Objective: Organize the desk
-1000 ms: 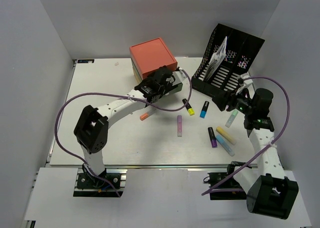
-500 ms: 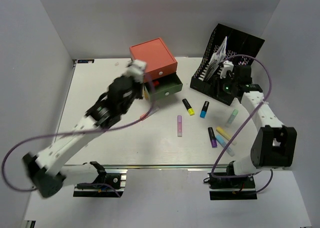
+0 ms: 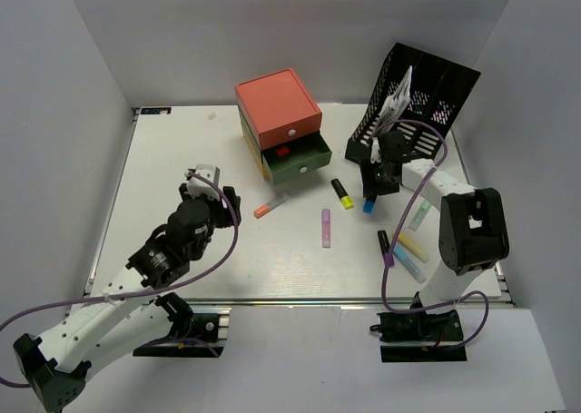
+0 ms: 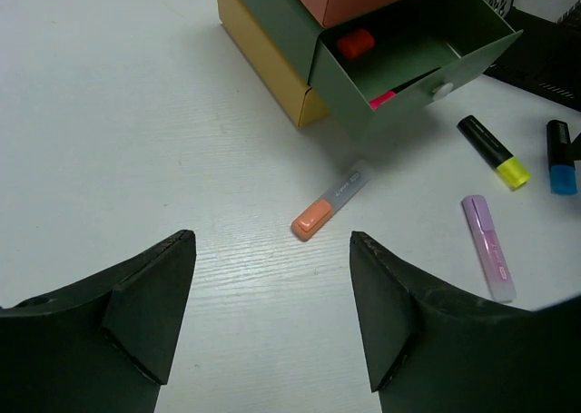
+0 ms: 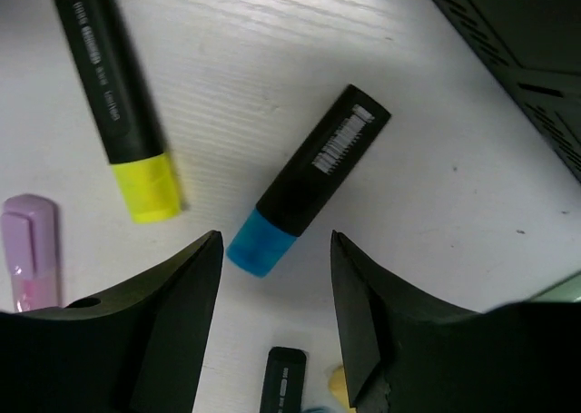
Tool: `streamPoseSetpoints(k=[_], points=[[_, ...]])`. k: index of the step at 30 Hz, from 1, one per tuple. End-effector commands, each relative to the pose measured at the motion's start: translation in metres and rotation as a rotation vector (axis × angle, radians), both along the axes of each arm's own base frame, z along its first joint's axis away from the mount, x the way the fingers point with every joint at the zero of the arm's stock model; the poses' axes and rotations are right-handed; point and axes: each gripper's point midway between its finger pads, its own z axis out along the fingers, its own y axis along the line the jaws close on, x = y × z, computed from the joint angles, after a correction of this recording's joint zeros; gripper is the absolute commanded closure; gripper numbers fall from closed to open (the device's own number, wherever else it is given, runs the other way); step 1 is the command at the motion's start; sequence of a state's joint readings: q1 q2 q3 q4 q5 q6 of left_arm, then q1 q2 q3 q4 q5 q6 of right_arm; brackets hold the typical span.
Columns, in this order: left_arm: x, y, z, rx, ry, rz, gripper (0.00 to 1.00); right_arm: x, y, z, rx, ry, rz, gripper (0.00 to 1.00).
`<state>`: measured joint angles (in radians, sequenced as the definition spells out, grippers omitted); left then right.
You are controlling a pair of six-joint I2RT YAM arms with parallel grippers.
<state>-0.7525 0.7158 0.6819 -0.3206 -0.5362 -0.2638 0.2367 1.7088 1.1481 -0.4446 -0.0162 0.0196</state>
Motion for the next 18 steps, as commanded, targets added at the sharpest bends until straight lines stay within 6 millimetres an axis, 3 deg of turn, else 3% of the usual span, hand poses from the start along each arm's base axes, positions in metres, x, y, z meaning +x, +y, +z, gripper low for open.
streamPoseSetpoints(k=[1, 8, 14, 18], points=[[-0.002, 0.007, 0.014, -0.025, -0.025, 0.028, 0.22, 0.014, -0.013, -0.003, -0.083, -0.045, -0.119, 0.44], [-0.006, 0.007, 0.02, -0.048, -0.045, 0.009, 0.22, 0.009, -0.013, -0.032, -0.102, 0.044, -0.157, 0.46], [-0.007, 0.007, 0.019, -0.05, -0.043, 0.01, 0.22, 0.009, -0.012, -0.04, -0.098, 0.05, -0.169, 0.48], [-0.006, 0.006, 0.019, -0.052, -0.043, 0.006, 0.22, 0.001, -0.016, -0.048, -0.111, 0.063, -0.154, 0.64]])
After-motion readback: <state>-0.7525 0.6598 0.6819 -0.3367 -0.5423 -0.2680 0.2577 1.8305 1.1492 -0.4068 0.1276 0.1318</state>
